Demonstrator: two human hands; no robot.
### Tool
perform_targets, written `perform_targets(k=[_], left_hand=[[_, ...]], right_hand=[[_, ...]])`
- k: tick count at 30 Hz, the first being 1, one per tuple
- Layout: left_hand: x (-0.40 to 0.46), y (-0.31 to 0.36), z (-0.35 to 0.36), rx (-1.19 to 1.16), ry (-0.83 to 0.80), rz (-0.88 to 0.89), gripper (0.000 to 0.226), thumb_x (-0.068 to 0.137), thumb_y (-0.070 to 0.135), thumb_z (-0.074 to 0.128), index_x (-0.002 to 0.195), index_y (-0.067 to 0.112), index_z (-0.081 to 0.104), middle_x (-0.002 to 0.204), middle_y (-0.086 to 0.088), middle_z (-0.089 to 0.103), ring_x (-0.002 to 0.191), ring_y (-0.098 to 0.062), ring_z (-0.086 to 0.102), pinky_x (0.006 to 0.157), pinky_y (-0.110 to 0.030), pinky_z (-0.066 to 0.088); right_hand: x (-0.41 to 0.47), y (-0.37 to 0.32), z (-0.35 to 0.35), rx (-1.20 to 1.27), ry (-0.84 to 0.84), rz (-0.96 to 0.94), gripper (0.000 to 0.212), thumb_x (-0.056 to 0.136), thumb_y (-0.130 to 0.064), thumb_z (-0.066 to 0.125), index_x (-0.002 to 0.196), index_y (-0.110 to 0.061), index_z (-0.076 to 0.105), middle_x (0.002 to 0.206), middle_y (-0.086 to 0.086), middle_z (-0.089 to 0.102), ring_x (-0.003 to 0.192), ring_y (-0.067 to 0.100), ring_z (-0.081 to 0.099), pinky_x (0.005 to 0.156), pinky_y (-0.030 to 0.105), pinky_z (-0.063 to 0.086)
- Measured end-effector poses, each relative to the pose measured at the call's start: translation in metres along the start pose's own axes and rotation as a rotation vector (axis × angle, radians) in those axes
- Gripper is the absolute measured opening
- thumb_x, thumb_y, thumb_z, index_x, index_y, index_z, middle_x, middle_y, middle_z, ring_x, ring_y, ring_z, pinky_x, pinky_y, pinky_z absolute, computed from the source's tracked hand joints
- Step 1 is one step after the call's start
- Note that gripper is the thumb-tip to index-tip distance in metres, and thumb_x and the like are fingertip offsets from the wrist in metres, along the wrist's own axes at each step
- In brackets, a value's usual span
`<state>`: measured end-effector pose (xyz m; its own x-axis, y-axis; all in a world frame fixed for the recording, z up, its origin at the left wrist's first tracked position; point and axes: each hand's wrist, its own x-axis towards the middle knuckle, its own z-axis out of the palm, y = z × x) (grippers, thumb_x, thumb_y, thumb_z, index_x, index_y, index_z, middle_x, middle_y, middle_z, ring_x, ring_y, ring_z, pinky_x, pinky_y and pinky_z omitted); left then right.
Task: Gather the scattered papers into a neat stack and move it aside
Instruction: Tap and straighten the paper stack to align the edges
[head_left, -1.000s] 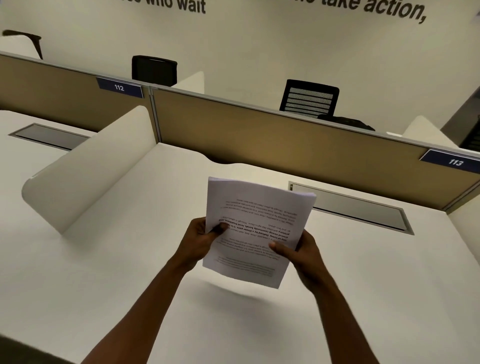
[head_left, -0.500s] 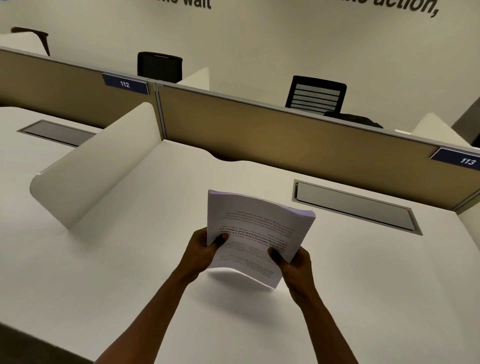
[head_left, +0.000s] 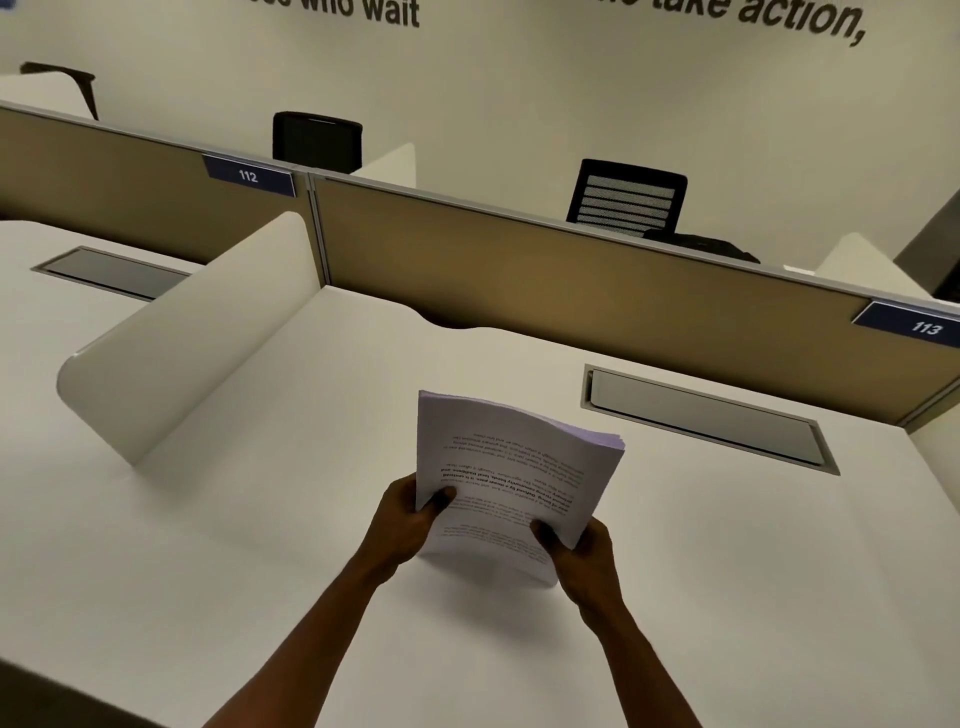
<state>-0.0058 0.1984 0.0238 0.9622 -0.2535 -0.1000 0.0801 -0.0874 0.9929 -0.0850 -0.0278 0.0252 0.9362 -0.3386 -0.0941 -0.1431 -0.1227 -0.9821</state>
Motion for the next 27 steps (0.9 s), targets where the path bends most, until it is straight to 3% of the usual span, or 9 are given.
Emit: perform_targets(k=[2,4,8,11,14,16,20,24,27], left_hand=[[0.001,0.011,-0.004,0.052,0.031,0.042,0.028,0.089,0.039,0.067,0.117,0.034,0.063,0.109,0.017,0.073,0.106,-0.019,0.069,0.085,-0.033,0.061],[0.004,0.031,-0.01,0.141,0.183,0.15,0.059,0.082,0.042,0.074,0.135,0.036,0.049,0.128,0.018,0.062,0.116,-0.005,0.061,0.094,-0.026,0.055],[0.011,0.091,-0.027,0.519,0.351,0.513,0.101,0.074,0.053,0.078,0.155,0.03,0.021,0.159,0.009,0.028,0.148,-0.009,0.025,0.115,-0.023,0.026],[0.015,0.136,-0.033,0.717,0.068,0.555,0.089,0.073,0.059,0.074,0.15,0.037,0.033,0.155,0.014,0.036,0.147,-0.006,0.025,0.118,-0.021,0.017],[0.017,0.152,-0.034,0.616,-0.187,0.405,0.05,0.078,0.038,0.077,0.125,0.029,0.065,0.115,0.009,0.071,0.105,-0.009,0.066,0.093,-0.03,0.051],[0.016,0.149,-0.034,0.562,-0.186,0.332,0.026,0.078,0.039,0.073,0.098,0.023,0.077,0.088,0.005,0.075,0.078,-0.012,0.07,0.07,-0.029,0.056],[0.012,0.125,-0.04,0.416,-0.046,0.303,0.018,0.075,0.043,0.071,0.066,0.027,0.072,0.067,0.006,0.071,0.059,-0.009,0.063,0.058,-0.02,0.045],[0.008,0.092,-0.052,0.187,0.051,0.174,0.041,0.07,0.049,0.075,0.08,0.009,0.075,0.08,-0.009,0.075,0.071,-0.02,0.069,0.066,-0.031,0.05],[0.006,0.074,-0.05,0.048,0.025,0.107,0.043,0.065,0.054,0.075,0.088,0.017,0.077,0.088,-0.005,0.076,0.079,-0.017,0.071,0.07,-0.035,0.055]], right_hand=[[0.002,-0.008,-0.005,-0.062,0.017,-0.053,0.027,0.078,-0.031,0.077,0.103,-0.035,0.07,0.099,-0.014,0.074,0.092,0.013,0.07,0.077,0.03,0.062],[0.005,-0.023,-0.013,-0.167,0.017,-0.153,0.029,0.081,-0.026,0.076,0.097,-0.048,0.066,0.094,-0.028,0.072,0.089,0.0,0.069,0.068,0.012,0.055],[0.012,-0.057,-0.031,-0.428,-0.079,-0.338,0.037,0.086,-0.018,0.071,0.094,-0.053,0.063,0.09,-0.043,0.065,0.084,-0.013,0.064,0.065,0.003,0.047],[0.023,-0.075,-0.038,-0.563,-0.165,-0.404,0.022,0.086,-0.018,0.069,0.094,-0.039,0.069,0.084,-0.031,0.069,0.081,-0.004,0.066,0.064,0.01,0.048],[0.029,-0.093,-0.039,-0.668,-0.23,-0.456,0.012,0.087,-0.026,0.066,0.098,-0.029,0.069,0.086,-0.017,0.071,0.077,0.006,0.066,0.067,0.027,0.053],[0.03,-0.1,-0.04,-0.689,-0.258,-0.469,0.014,0.085,-0.033,0.065,0.099,-0.032,0.07,0.086,-0.02,0.071,0.077,0.004,0.066,0.066,0.025,0.053],[0.033,-0.097,-0.07,-0.607,-0.205,-0.376,0.037,0.074,-0.054,0.074,0.109,-0.042,0.066,0.096,-0.026,0.071,0.087,-0.001,0.066,0.07,0.022,0.058],[0.03,-0.068,-0.094,-0.13,-0.084,-0.115,0.09,0.064,-0.037,0.091,0.139,-0.047,0.042,0.116,-0.017,0.067,0.105,-0.002,0.065,0.081,0.017,0.055],[0.024,-0.044,-0.086,0.079,-0.211,-0.021,0.085,0.06,-0.03,0.093,0.135,-0.031,0.053,0.119,0.0,0.071,0.111,0.017,0.068,0.087,0.038,0.059]])
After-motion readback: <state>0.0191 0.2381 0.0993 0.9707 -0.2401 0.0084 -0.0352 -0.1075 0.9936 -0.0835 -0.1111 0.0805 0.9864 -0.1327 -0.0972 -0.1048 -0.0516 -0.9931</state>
